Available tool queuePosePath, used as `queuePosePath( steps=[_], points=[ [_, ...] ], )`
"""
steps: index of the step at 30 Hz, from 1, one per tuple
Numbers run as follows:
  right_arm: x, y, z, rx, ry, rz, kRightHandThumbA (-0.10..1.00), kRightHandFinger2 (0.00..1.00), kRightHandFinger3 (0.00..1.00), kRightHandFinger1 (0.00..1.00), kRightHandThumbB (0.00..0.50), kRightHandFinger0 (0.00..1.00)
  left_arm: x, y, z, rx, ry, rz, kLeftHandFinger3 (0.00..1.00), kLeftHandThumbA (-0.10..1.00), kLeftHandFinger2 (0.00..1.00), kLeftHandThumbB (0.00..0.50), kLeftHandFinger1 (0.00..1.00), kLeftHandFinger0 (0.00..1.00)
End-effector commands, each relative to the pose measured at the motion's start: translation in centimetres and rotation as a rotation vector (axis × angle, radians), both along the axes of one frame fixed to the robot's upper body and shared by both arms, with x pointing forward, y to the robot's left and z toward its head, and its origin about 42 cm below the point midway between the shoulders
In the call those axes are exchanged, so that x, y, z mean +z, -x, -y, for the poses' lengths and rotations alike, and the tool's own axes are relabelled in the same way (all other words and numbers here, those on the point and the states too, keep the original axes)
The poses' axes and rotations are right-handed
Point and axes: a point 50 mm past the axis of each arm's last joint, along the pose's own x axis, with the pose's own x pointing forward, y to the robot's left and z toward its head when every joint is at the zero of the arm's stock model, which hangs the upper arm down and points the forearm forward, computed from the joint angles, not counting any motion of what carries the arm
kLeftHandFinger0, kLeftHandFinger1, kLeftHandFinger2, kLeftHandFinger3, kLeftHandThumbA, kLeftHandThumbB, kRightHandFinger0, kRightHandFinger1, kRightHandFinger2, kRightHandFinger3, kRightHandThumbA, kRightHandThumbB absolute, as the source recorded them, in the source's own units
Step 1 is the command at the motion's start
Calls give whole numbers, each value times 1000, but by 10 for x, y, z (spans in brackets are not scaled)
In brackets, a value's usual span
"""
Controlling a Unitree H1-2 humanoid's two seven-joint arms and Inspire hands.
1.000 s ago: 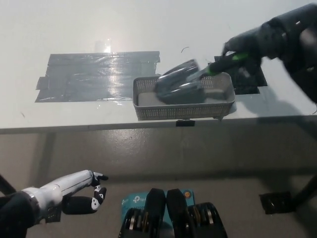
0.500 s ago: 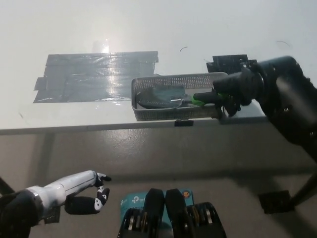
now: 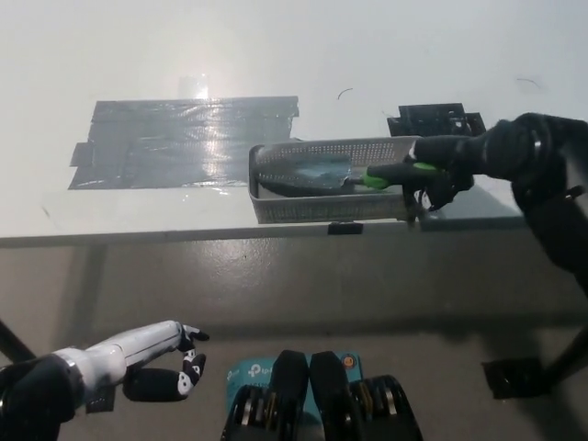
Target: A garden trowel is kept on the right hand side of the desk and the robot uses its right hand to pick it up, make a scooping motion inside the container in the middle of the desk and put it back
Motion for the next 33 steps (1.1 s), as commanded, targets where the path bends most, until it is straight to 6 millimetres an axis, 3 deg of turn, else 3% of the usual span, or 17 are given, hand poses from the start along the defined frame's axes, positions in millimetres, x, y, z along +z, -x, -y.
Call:
queuePosePath(
  steps=[1, 4, 5, 11, 12, 13, 15, 18, 25, 30, 31, 32, 33],
  points=[
    [30, -8, 15, -34, -304, 17, -100, 318, 108, 4, 184, 0, 1, 5, -3, -44, -8, -100, 1000, 1000, 1000, 8, 1000, 1000],
    [58, -12, 27, -45, -412, 58, -100, 305, 126, 12, 180, 0, 0, 5, -4, -40, -18, -102, 1000, 1000, 1000, 5, 1000, 1000],
    [59, -11, 26, -43, -413, 58, -100, 303, 128, 9, 181, 0, 0, 6, -4, -38, -17, -102, 1000, 1000, 1000, 4, 1000, 1000],
    [116, -16, 44, -26, -455, 126, -100, 327, 183, 28, 156, 0, -2, 8, -7, -33, -14, -109, 1000, 1000, 1000, 1, 1000, 1000],
    [120, -17, 45, -28, -456, 129, -100, 296, 186, 41, 135, 0, -3, 9, -7, -31, -13, -110, 1000, 1000, 1000, 0, 1000, 1000],
    [127, -16, 46, -35, -450, 148, -100, 320, 203, 49, 150, 0, -3, 9, -7, -31, -14, -109, 1000, 1000, 1000, 1, 1000, 1000],
    [136, -15, 49, -43, -450, 179, -100, 333, 213, 50, 133, 0, -5, 10, -7, -26, -5, -112, 1000, 1000, 1000, 0, 1000, 1000],
    [140, -14, 54, -63, -448, 190, -100, 394, 247, 89, 123, 0, -6, 10, -8, -25, -5, -113, 1000, 1000, 1000, 0, 1000, 1000],
    [134, -20, 74, -91, -429, 205, -100, 357, 239, 67, 152, 0, -11, 15, -14, -2, 14, -115, 1000, 1000, 1000, 0, 1000, 1000],
    [117, -26, 105, -204, -364, 208, -100, 316, 135, 63, 172, 0, -14, 22, -19, 29, 39, -110, 1000, 1000, 974, 1, 942, 1000],
    [117, -27, 104, -202, -363, 208, -100, 317, 134, 64, 173, 0, -14, 22, -20, 32, 41, -110, 1000, 1000, 973, 1, 942, 1000],
    [108, -29, 117, -242, -368, 206, -100, 348, 157, 74, 177, 0, -14, 24, -20, 29, 40, -111, 1000, 1000, 967, 0, 945, 1000],
    [104, -27, 124, -264, -362, 206, -100, 396, 188, 96, 150, 0, -14, 24, -20, 30, 29, -110, 1000, 1000, 972, 0, 958, 1000]
  ],
)
